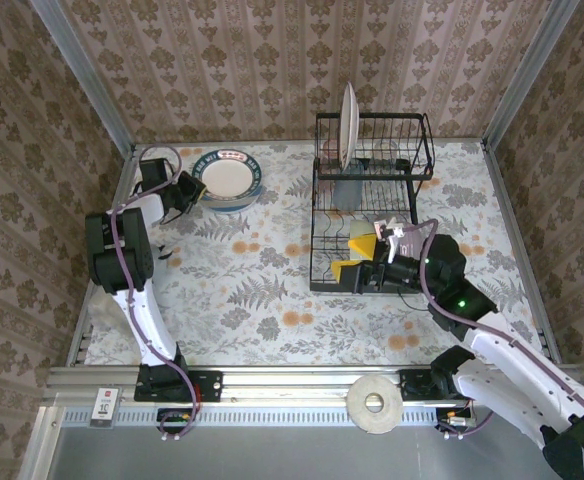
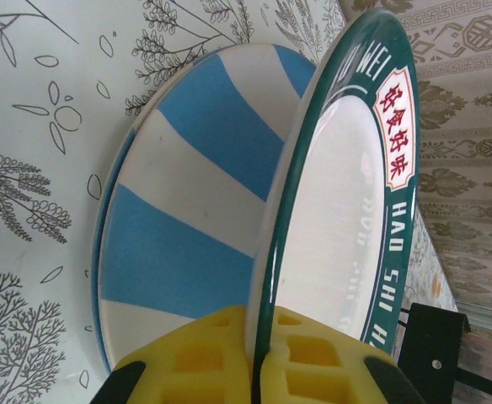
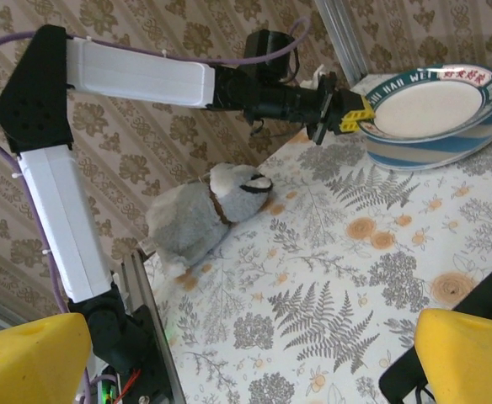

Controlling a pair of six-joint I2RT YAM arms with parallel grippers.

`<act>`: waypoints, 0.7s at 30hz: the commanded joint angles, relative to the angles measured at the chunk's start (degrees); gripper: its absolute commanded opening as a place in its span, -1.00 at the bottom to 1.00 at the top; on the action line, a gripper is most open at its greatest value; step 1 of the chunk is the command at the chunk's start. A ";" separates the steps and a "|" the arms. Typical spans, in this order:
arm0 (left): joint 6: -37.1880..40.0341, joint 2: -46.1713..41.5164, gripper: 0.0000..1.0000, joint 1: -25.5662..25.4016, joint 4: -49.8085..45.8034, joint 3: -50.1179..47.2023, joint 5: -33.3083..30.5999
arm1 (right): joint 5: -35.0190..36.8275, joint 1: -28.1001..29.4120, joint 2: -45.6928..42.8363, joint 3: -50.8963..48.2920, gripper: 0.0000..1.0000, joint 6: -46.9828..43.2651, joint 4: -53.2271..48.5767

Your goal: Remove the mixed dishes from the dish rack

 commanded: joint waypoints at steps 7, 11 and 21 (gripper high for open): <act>-0.77 1.68 -0.85 0.33 2.04 2.27 1.60 | 1.32 1.02 1.14 2.25 1.00 -1.72 -1.64; -0.63 1.59 -0.73 0.38 1.63 2.44 1.39 | 1.46 1.28 1.37 2.36 1.00 -2.09 -1.90; -0.26 0.73 -0.19 0.21 0.40 2.81 0.60 | 1.92 1.72 1.08 2.63 1.00 -2.63 -2.72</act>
